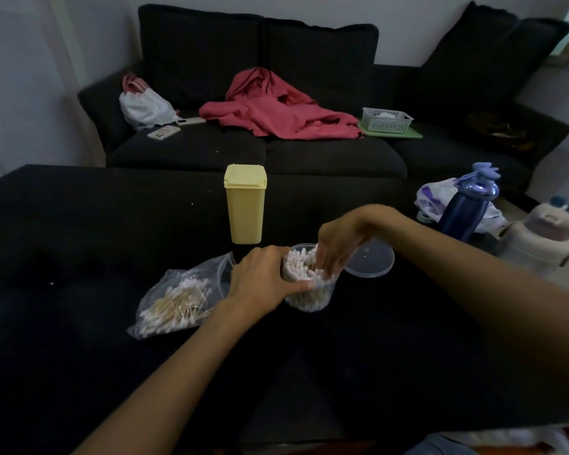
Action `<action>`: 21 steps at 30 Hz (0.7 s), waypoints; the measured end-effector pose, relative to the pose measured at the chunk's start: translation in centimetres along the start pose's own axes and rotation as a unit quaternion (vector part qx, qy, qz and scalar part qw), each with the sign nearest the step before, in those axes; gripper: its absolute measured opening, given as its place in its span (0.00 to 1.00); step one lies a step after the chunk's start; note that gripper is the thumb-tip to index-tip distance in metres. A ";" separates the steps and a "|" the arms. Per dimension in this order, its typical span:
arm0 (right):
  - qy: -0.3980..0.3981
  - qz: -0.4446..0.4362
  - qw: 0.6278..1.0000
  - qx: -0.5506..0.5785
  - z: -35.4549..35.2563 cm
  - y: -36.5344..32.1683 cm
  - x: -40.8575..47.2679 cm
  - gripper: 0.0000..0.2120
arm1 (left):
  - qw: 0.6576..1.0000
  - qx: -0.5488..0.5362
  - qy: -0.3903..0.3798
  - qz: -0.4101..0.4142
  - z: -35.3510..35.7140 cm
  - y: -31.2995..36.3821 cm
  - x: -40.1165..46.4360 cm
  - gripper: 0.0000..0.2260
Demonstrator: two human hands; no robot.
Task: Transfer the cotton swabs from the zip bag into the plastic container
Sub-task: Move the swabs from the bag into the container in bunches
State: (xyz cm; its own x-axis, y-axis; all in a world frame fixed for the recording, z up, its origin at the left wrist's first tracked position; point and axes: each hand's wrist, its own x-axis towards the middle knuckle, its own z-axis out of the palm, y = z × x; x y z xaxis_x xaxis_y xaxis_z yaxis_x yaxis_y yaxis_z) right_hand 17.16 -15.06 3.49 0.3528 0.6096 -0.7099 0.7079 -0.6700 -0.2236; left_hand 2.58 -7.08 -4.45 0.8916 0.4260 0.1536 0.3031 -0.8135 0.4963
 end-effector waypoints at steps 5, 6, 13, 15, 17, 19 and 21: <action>-0.041 0.002 0.995 0.089 -0.4 0.4 -0.3 0.17 | 0.997 -0.015 0.067 0.038 0.3 -0.3 -1.1 0.34; -0.036 -0.003 0.996 0.086 -0.3 0.6 -0.3 0.17 | 0.995 -0.022 0.076 0.059 0.2 -0.4 -1.3 0.31; 0.022 -0.044 0.992 0.119 1.0 2.4 -0.2 0.11 | 0.988 0.020 0.063 0.140 0.4 0.4 -1.5 0.15; 0.003 -0.057 0.987 0.150 0.9 2.8 -0.5 0.10 | 0.987 0.036 0.052 0.147 0.7 0.3 -1.5 0.14; -0.003 -0.068 0.979 0.191 0.6 3.2 -0.9 0.09 | 0.986 0.036 0.063 0.149 0.8 0.2 -1.6 0.13; 0.006 -0.078 0.972 0.222 0.4 3.6 -1.0 0.10 | 0.984 0.034 0.083 0.152 0.9 0.1 -1.5 0.12; 0.022 -0.086 0.975 0.205 0.6 3.7 -0.9 0.09 | 0.984 0.038 0.091 0.151 0.9 0.0 -1.4 0.11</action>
State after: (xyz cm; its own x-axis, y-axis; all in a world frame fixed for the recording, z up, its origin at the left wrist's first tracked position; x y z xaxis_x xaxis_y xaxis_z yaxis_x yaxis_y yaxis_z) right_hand 19.09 -18.38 2.86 0.2824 0.7401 -0.6104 0.4584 -0.6630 -0.5918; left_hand 1.63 -8.07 -5.46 0.8719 0.2183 0.4383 0.0637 -0.9381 0.3405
